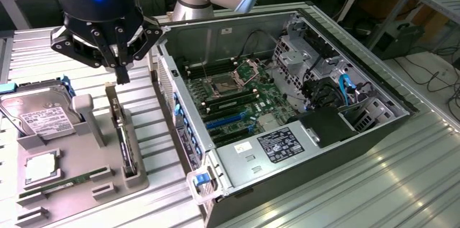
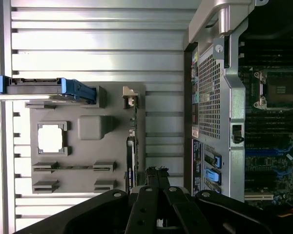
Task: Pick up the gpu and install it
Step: 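Reach for the gpu, then pick up the gpu and move the gpu toward the slot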
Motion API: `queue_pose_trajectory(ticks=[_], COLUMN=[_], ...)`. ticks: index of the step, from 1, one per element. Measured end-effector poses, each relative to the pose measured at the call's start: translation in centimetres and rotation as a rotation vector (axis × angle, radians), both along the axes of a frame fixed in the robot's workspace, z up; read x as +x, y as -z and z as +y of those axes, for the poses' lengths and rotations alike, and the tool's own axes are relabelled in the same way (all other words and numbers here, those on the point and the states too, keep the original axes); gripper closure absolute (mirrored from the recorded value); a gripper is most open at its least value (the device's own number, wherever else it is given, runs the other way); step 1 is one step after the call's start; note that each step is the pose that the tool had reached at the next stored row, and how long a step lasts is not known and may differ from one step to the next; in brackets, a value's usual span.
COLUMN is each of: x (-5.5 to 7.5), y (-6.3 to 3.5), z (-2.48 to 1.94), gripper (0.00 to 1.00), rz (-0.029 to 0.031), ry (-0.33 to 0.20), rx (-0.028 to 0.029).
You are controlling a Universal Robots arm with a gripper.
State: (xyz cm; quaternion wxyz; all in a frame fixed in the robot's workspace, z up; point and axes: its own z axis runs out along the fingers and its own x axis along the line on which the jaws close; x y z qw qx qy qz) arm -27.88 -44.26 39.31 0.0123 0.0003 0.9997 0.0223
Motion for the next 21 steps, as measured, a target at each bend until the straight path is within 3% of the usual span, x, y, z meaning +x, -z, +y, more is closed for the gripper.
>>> queue_pose_trajectory(ticks=[4, 11, 19, 21], x=[-0.7, -1.9, -2.0, -2.0], y=[0.11, 0.23, 0.23, 0.23], z=[-0.08, -0.11, -0.11, -0.11], gripper=[0.89, 0.89, 0.89, 0.83], rz=[0.0013, 0.0034, 0.0036, 0.0036], ry=[0.000, 0.000, 0.000, 0.000], rx=[0.0042, 0.0044, 0.0043, 0.0043])
